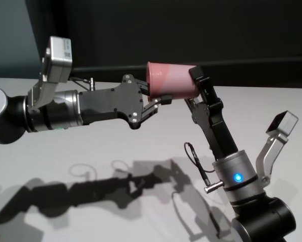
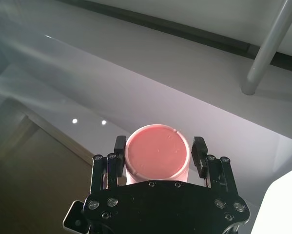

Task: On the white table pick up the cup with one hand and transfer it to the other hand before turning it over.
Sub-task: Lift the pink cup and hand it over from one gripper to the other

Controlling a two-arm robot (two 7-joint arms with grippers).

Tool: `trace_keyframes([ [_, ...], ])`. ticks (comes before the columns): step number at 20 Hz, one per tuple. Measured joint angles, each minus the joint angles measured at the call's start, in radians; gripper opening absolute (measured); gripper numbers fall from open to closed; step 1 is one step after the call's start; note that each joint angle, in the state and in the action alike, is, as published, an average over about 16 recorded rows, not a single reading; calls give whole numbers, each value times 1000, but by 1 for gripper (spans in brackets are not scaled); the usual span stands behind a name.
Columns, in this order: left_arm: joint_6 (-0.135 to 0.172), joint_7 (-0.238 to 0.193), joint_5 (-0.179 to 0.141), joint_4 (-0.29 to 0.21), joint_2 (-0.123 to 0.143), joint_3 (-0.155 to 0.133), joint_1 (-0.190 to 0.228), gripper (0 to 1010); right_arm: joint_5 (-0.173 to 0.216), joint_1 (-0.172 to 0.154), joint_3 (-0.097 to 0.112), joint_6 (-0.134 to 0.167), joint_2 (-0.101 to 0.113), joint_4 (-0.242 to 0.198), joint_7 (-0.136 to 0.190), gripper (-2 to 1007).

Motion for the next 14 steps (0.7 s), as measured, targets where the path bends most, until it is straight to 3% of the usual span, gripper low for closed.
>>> trace_keyframes([
  [8, 0, 0, 0, 0, 0, 0, 0, 37, 0, -1, 1, 1, -1, -1, 1, 755],
  [14, 0, 0, 0, 0, 0, 0, 0, 37, 0, -1, 1, 1, -1, -2, 1, 738],
])
